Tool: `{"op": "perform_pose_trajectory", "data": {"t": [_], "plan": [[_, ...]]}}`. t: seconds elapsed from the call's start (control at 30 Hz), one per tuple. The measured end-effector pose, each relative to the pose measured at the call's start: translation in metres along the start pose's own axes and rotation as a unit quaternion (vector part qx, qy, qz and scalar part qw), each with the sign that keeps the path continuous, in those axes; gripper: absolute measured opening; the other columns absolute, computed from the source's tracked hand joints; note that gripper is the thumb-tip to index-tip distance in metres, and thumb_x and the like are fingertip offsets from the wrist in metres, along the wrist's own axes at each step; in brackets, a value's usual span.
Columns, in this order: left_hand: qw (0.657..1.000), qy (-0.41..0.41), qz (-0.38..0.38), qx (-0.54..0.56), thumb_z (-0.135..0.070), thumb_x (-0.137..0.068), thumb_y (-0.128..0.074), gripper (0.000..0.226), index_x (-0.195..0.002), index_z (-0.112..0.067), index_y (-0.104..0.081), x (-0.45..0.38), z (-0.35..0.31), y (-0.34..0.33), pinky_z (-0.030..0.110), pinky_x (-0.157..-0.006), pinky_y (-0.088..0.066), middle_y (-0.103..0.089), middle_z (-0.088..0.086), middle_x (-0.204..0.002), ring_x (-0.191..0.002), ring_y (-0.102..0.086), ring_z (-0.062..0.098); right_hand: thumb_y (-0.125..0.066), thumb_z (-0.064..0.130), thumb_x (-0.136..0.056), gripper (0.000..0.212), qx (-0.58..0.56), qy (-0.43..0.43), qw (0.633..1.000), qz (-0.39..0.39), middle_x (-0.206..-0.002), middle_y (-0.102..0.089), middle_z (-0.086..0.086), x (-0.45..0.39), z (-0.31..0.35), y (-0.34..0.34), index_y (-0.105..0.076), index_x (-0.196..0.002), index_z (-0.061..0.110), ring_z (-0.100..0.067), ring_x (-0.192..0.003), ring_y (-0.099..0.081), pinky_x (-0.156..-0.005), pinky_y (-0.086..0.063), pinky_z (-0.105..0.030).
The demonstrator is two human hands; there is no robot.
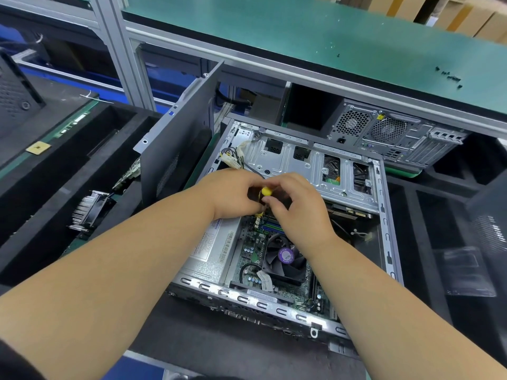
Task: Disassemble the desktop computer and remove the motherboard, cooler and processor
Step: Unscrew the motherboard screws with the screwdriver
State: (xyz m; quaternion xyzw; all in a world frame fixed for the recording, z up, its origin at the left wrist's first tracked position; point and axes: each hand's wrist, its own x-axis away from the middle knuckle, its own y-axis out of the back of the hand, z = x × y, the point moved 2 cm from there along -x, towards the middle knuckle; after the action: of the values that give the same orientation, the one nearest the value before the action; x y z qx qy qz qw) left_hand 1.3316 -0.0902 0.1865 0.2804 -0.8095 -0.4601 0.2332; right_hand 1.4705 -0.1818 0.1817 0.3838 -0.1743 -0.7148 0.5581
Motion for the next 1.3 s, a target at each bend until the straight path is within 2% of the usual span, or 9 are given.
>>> {"op": "perform_pose_trajectory", "data": {"t": [0.17, 0.3, 0.4, 0.57, 0.73, 0.9, 1.03, 1.17, 1.3], "plan": [[1.000, 0.007, -0.010, -0.004, -0.037, -0.078, -0.065, 0.016, -0.094, -0.034, -0.062, -0.0001, 0.0017, 0.0017, 0.031, -0.074, -0.051, -0.066, -0.009, -0.084, -0.082, -0.060, 0.013, -0.064, 0.000, -0.086, 0.025, -0.009, 0.012, 1.000, 0.012, -0.106, -0.060, 0.006, 0.0010, -0.0019, 0.0014, -0.069, -0.104, 0.015, -0.011, -0.100, -0.058, -0.090, -0.051, -0.032], [1.000, 0.005, -0.014, -0.009, -0.040, -0.078, -0.064, 0.011, -0.088, -0.039, -0.060, 0.0010, 0.0002, 0.0023, 0.030, -0.071, -0.051, -0.065, -0.011, -0.080, -0.078, -0.060, 0.012, -0.072, 0.014, -0.085, 0.018, -0.020, -0.003, 1.000, 0.006, -0.102, -0.053, 0.007, 0.0030, 0.0001, -0.0004, -0.069, -0.101, 0.019, -0.010, -0.093, -0.058, -0.085, -0.051, -0.031], [1.000, 0.013, -0.015, -0.006, -0.044, -0.075, -0.065, 0.018, -0.091, -0.037, -0.061, 0.0017, 0.0000, 0.0017, 0.031, -0.073, -0.052, -0.065, -0.012, -0.081, -0.079, -0.061, 0.010, -0.075, 0.017, -0.085, 0.016, -0.019, -0.014, 1.000, 0.003, -0.098, -0.053, 0.007, 0.0016, 0.0003, -0.0016, -0.070, -0.100, 0.019, -0.008, -0.088, -0.055, -0.083, -0.048, -0.024], [1.000, 0.007, -0.001, 0.007, -0.046, -0.077, -0.066, 0.020, -0.095, -0.037, -0.062, 0.0009, -0.0001, 0.0025, 0.031, -0.075, -0.052, -0.066, -0.012, -0.085, -0.082, -0.061, 0.010, -0.066, 0.002, -0.087, 0.020, 0.000, 0.000, 1.000, 0.007, -0.102, -0.059, 0.006, 0.0002, 0.0004, 0.0012, -0.068, -0.103, 0.015, -0.008, -0.096, -0.055, -0.087, -0.042, -0.012], [1.000, 0.003, -0.012, -0.008, -0.040, -0.084, -0.064, 0.015, -0.097, -0.036, -0.063, -0.0015, 0.0027, 0.0019, 0.032, -0.074, -0.051, -0.066, -0.010, -0.086, -0.082, -0.060, 0.013, -0.059, -0.004, -0.087, 0.028, -0.012, -0.002, 1.000, 0.028, -0.106, -0.063, 0.006, -0.0014, -0.0027, 0.0034, -0.068, -0.105, 0.015, -0.010, -0.102, -0.057, -0.094, -0.047, -0.028], [0.999, 0.005, -0.016, -0.029, -0.046, -0.080, -0.064, 0.012, -0.080, -0.038, -0.055, -0.0017, 0.0024, 0.0009, 0.024, -0.059, -0.040, -0.062, -0.010, -0.078, -0.076, -0.059, 0.012, -0.073, 0.016, -0.085, 0.020, -0.050, -0.032, 0.998, 0.022, -0.102, -0.060, 0.009, -0.0004, -0.0034, 0.0011, -0.068, -0.104, 0.019, -0.012, -0.098, -0.060, -0.088, -0.052, -0.038], [1.000, -0.004, -0.010, -0.012, -0.053, -0.076, -0.065, 0.017, -0.084, -0.039, -0.060, -0.0007, 0.0008, 0.0013, 0.024, -0.062, -0.043, -0.064, -0.013, -0.080, -0.076, -0.060, 0.006, -0.076, 0.017, -0.083, 0.014, -0.033, -0.031, 0.999, -0.004, -0.099, -0.057, 0.005, -0.0006, -0.0038, -0.0007, -0.069, -0.094, 0.018, -0.011, -0.093, -0.058, -0.084, -0.052, -0.038], [1.000, -0.015, -0.004, 0.024, -0.040, -0.080, -0.068, 0.014, -0.088, -0.045, -0.058, 0.0002, 0.0006, 0.0022, 0.024, -0.069, -0.047, -0.066, -0.017, -0.084, -0.081, -0.061, 0.002, -0.071, 0.009, -0.086, 0.015, -0.023, -0.013, 1.000, 0.005, -0.100, -0.058, 0.007, -0.0007, -0.0052, 0.0021, -0.070, -0.097, 0.019, -0.011, -0.096, -0.057, -0.088, -0.050, -0.034], [1.000, -0.011, -0.008, -0.001, -0.037, -0.082, -0.066, 0.018, -0.100, -0.033, -0.064, -0.0018, 0.0021, 0.0012, 0.026, -0.068, -0.047, -0.066, -0.011, -0.084, -0.080, -0.060, 0.009, -0.064, 0.005, -0.086, 0.028, -0.016, -0.004, 0.999, 0.030, -0.106, -0.058, 0.009, -0.0004, -0.0044, 0.0015, -0.065, -0.109, 0.021, -0.007, -0.103, -0.054, -0.091, -0.049, -0.031]]}}
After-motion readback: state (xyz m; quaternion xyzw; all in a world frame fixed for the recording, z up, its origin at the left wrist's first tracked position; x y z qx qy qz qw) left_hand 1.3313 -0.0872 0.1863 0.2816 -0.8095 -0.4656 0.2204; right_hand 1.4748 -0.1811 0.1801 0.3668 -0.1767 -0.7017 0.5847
